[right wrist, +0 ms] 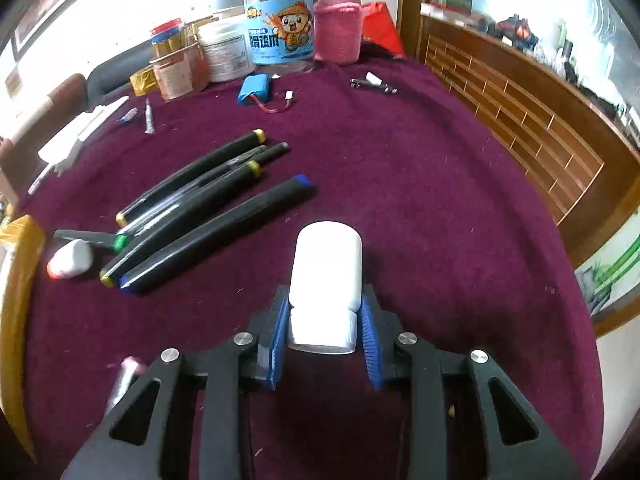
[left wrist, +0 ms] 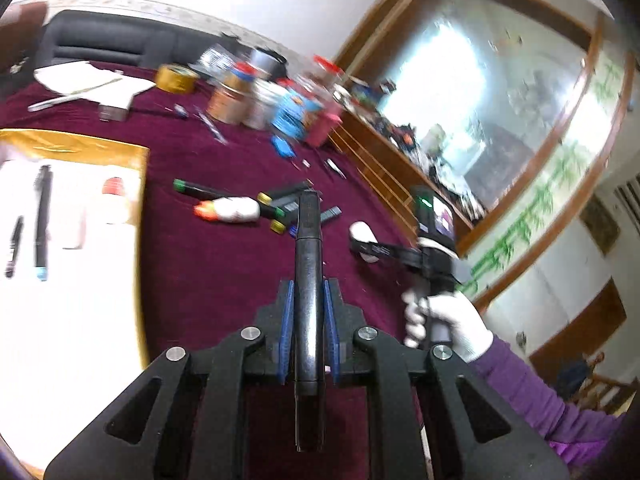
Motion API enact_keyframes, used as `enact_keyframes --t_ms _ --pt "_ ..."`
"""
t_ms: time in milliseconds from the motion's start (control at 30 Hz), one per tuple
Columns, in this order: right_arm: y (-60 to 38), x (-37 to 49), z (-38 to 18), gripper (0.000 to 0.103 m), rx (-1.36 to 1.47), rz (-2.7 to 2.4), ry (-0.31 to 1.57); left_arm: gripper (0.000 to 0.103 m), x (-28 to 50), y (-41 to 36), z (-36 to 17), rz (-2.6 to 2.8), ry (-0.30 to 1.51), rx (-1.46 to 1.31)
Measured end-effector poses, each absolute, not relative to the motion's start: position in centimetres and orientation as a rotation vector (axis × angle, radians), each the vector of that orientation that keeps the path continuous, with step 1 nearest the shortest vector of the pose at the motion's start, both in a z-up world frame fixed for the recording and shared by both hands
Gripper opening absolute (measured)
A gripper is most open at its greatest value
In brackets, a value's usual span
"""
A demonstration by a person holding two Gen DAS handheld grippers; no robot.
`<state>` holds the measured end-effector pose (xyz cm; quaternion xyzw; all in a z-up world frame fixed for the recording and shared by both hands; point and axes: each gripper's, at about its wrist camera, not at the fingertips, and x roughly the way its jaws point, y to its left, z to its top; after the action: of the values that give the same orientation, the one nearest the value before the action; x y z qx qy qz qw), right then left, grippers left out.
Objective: Organize rigid objects
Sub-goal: 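Carry the markers and the pill bottle over the box and lower them, then open both grippers to release the markers and pill bottle in the box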
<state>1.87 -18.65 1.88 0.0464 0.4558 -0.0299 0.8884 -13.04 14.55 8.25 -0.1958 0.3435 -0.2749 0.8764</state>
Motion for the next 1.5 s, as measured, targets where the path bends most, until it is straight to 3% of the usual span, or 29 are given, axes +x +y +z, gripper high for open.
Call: enact_keyframes --t_ms 200,500,767,833,900,1033,1133,1200,1300,1500 --pt "-17.8 -0.7 4.6 0.029 0.224 0.088 0.926 0.012 -12.5 23.4 8.1 -0.400 0.708 -0.429" --pt "-7.7 -0.5 7.6 0.029 0.327 0.437 0.964 0.012 -5.1 33.0 4.3 -0.120 0.885 -0.512" --pt "4.8 0.2 6.5 0.029 0.231 0.578 1.053 0.012 -0.3 34.2 0.6 -0.017 0.992 -0.521" --pt "7.2 0.2 6.2 0.029 0.207 0.597 1.067 0.018 0.2 33.7 0.6 -0.024 0.989 -0.516" --pt "9.1 0.3 5.9 0.029 0.184 0.609 1.079 0.032 0.5 33.7 0.6 -0.058 0.977 -0.543" --pt "12.7 1.0 5.3 0.029 0.168 0.632 1.115 0.036 -1.0 34.7 1.8 -0.095 0.937 -0.579" --pt "15.4 1.7 5.2 0.030 0.163 0.659 1.139 0.041 -5.3 35.9 4.6 -0.112 0.811 -0.613" --pt "17.4 2.2 5.2 0.030 0.172 0.684 1.151 0.062 -8.6 36.8 6.0 -0.101 0.725 -0.641" --pt "20.7 2.4 5.1 0.030 0.151 0.712 1.167 0.068 -13.4 38.2 7.4 -0.078 0.617 -0.664" --pt "26.4 3.3 3.2 0.030 0.023 0.646 1.171 0.070 -17.8 40.3 6.4 -0.042 0.614 -0.721"
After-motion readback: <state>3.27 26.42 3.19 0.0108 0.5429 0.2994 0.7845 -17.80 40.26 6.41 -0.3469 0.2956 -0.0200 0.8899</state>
